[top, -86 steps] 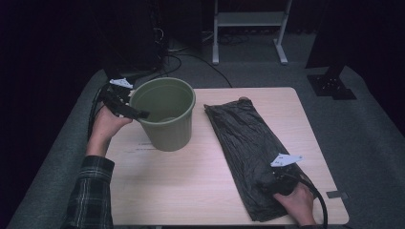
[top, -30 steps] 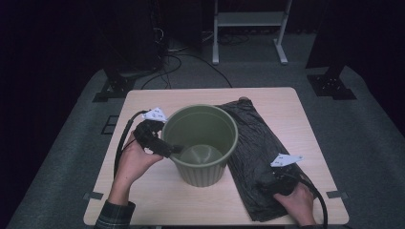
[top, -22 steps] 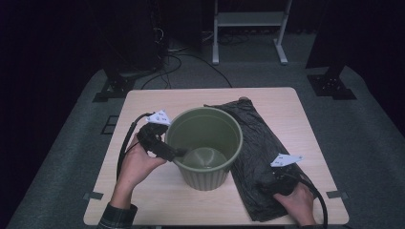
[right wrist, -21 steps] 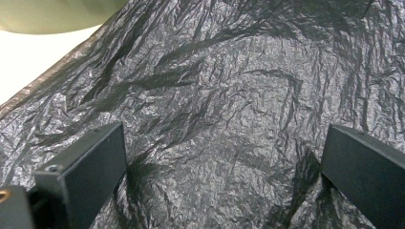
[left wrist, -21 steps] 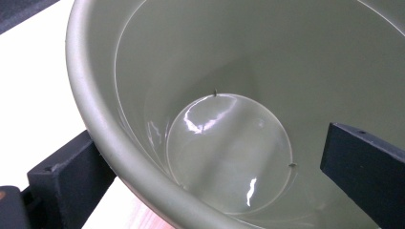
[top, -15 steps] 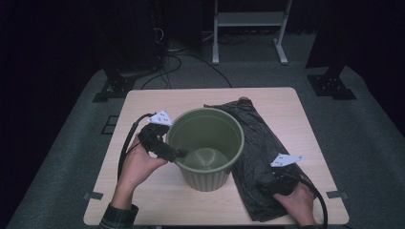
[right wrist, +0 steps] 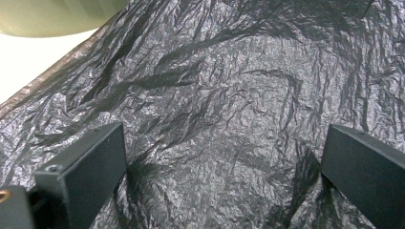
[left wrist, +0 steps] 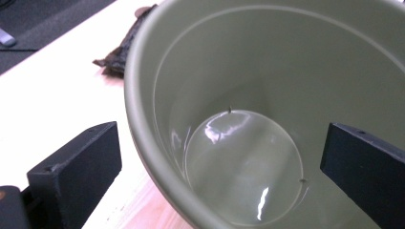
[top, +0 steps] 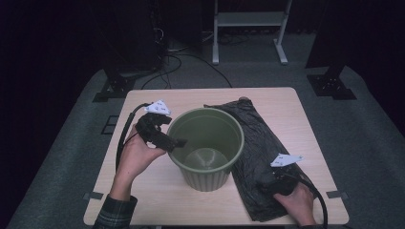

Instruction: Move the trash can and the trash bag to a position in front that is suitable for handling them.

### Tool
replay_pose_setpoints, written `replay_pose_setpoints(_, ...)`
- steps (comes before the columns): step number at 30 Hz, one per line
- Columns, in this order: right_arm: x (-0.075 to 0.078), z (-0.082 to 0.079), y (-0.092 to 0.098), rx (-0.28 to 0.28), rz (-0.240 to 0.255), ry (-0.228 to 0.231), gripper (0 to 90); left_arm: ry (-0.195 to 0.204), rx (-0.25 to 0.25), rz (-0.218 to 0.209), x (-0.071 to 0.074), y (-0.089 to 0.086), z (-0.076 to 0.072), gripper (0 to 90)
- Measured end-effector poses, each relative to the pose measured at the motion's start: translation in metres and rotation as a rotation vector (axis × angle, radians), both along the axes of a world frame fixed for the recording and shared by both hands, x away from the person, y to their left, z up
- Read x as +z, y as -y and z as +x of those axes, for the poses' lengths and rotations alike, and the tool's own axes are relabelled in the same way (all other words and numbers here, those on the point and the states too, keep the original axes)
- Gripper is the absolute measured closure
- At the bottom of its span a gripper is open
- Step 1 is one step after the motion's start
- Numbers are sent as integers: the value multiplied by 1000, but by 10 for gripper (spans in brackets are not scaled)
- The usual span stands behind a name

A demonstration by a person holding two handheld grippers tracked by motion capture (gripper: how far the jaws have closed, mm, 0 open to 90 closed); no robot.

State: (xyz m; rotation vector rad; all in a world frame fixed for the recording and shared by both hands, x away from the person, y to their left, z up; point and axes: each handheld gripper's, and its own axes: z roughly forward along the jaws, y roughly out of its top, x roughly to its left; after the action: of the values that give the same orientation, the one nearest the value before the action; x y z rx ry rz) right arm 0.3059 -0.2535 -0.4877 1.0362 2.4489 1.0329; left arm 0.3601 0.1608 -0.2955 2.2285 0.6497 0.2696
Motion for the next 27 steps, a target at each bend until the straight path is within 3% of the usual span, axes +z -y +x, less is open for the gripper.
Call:
replay_pose_setpoints(10, 0, 0, 0, -1, -1, 1, 2, 37, 2, -27, 16, -8, -8, 0)
replay_pose_setpoints(23, 0, 0, 0, -1, -1, 1, 2, 72, 41, -87, 13, -45, -32, 0)
replay_pose_setpoints(27, 0, 0, 0, 0, 0, 1, 2, 83, 51, -85, 10, -53, -40, 0)
